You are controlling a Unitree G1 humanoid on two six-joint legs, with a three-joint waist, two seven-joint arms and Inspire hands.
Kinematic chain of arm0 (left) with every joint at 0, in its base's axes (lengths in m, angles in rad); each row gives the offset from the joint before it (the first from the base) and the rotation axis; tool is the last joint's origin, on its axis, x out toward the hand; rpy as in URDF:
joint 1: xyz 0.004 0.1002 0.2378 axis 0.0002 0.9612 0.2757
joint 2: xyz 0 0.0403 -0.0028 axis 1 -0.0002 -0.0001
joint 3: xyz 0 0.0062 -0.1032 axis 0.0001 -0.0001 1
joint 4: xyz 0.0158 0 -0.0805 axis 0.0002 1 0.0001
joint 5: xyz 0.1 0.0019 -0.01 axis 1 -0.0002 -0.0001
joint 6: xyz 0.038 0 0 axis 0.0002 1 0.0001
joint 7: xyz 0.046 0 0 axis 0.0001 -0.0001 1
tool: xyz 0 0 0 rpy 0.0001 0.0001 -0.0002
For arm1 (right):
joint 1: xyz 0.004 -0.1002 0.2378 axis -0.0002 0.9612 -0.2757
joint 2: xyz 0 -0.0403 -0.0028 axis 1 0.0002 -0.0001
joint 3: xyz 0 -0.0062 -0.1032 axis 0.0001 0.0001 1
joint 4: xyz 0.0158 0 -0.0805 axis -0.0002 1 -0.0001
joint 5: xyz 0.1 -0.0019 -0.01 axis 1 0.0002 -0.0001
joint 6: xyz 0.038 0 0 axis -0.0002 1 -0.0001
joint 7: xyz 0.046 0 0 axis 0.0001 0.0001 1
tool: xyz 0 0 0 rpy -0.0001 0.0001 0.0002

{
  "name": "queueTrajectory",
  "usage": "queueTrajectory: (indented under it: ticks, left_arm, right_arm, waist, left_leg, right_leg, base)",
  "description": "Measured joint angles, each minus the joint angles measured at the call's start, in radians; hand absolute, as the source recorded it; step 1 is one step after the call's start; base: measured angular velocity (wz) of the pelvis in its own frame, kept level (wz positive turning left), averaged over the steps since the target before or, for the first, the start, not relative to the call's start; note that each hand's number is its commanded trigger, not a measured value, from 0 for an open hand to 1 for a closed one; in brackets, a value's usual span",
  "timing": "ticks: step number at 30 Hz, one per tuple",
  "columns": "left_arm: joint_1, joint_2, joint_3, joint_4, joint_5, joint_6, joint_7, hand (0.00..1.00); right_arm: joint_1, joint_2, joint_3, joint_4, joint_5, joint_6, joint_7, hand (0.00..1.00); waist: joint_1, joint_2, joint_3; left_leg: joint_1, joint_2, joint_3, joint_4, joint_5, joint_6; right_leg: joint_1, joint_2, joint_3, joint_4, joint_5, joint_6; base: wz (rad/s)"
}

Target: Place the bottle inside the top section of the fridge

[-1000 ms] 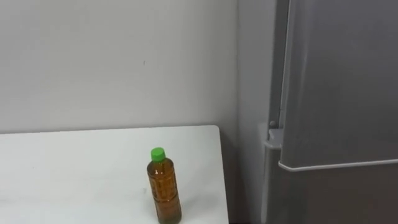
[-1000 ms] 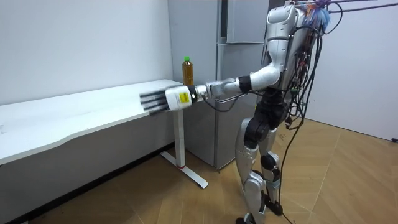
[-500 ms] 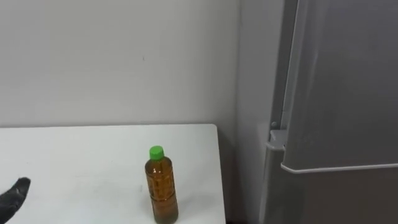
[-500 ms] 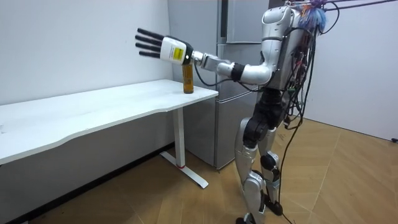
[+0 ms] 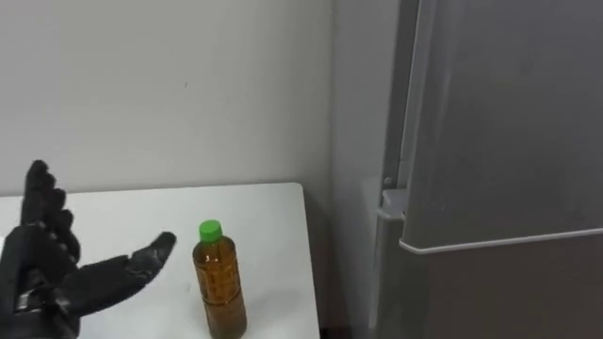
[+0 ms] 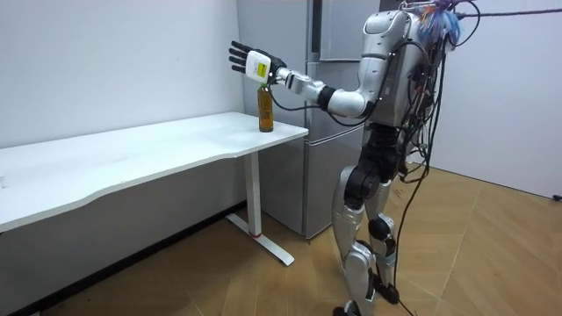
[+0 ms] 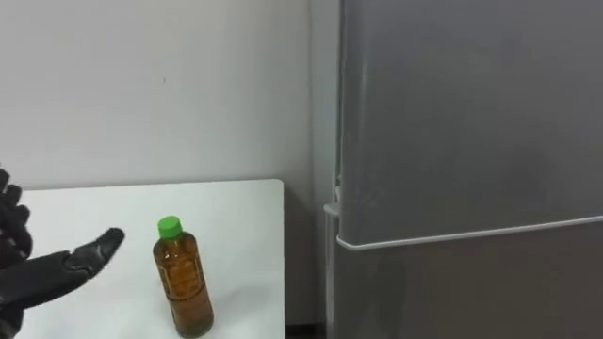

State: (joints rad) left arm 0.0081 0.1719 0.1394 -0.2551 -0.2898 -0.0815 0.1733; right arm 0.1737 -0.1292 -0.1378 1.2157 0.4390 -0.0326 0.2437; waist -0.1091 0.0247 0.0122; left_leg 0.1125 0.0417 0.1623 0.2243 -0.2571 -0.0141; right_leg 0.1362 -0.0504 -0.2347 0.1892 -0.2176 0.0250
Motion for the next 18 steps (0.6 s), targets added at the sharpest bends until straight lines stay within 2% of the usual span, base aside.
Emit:
queueTrajectory:
  ticks: [2,7,14,18]
  left_arm:
    - [-0.021,-0.010,-0.028,-0.043,0.001,0.009,-0.036,0.00]
    - [-0.074,-0.012,-0.071,-0.054,0.010,0.017,-0.119,0.00]
    - [-0.079,-0.026,-0.106,-0.102,0.009,0.077,-0.208,0.00]
    - [-0.094,-0.026,-0.118,-0.123,-0.004,0.089,-0.232,0.00]
  right_arm:
    - [-0.012,0.000,0.000,0.009,0.000,0.000,0.001,0.00]
    - [-0.052,-0.004,0.001,0.075,0.001,0.001,-0.002,0.00]
    - [-0.081,-0.004,0.008,0.112,0.013,0.012,-0.001,0.00]
    - [-0.082,-0.004,0.011,0.113,0.041,0.023,0.013,0.00]
  waist:
    - [-0.005,0.000,-0.0006]
    - [-0.018,0.000,-0.0009]
    - [-0.040,0.002,-0.0023]
    - [-0.051,0.002,-0.0026]
  left_leg:
    - [0.001,0.000,0.003,0.003,0.000,0.000]
    - [0.004,0.001,0.005,0.001,0.000,0.000]
    - [0.009,0.000,0.006,-0.006,0.000,0.000]
    - [0.009,0.000,0.004,-0.011,0.000,0.000]
  right_leg:
    - [-0.007,0.000,0.002,0.000,0.000,0.000]
    - [-0.008,0.001,0.005,-0.002,0.001,0.000]
    - [-0.009,0.001,0.006,-0.004,0.001,0.000]
    - [-0.006,0.001,0.010,-0.004,0.002,0.001]
  base:
    - [-0.05]
    - [0.00]
    - [-0.02]
    - [0.00]
